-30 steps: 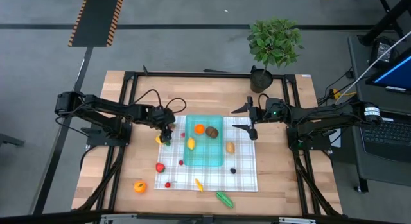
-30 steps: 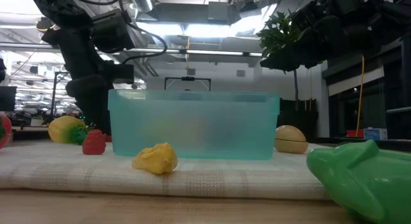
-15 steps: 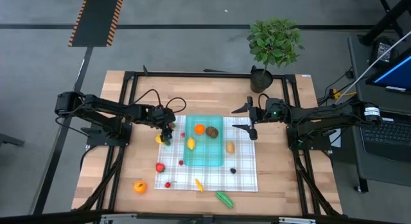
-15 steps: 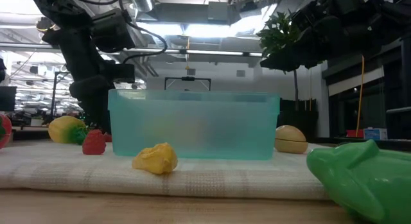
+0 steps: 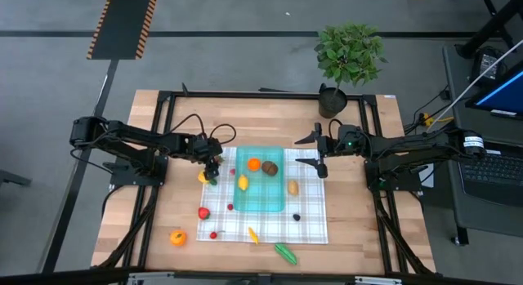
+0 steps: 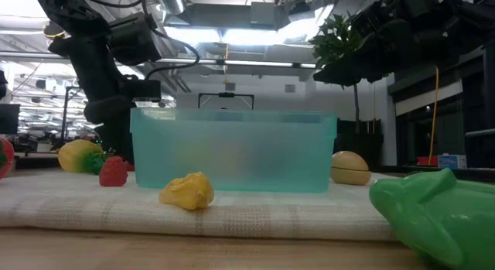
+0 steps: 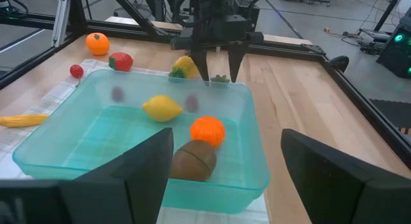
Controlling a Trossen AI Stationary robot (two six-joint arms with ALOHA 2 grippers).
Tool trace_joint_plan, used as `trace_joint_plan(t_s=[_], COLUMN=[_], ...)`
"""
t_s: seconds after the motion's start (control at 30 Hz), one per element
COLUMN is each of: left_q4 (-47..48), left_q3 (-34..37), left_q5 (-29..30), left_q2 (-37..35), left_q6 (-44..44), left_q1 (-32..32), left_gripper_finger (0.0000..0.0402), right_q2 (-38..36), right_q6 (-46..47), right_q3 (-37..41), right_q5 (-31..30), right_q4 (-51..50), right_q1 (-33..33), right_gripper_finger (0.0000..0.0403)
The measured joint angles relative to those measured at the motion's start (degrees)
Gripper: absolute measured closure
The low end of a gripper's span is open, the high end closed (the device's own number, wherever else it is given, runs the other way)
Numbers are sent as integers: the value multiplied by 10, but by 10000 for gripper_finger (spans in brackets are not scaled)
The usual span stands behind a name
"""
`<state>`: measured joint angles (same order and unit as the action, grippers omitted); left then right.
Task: Pick and placing Produce into tupperware
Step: Put the top red strawberry into the blue bin
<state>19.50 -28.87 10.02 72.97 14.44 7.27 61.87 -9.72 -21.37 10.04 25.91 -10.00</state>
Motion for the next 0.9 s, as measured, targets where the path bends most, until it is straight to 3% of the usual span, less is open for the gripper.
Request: trace_joint_plan(t_s=[0.9], left_q4=[-12], left_q3=[-1], left_q5=[-1], left_q2=[42], left_q6=[0], left_q1=[0], left_gripper_finger=[258], right_q2=[0], right_q6=[0], right_q3=[0], right_q5=[0], right_q4=[2], right_q1=[0], right_gripper_finger=[114])
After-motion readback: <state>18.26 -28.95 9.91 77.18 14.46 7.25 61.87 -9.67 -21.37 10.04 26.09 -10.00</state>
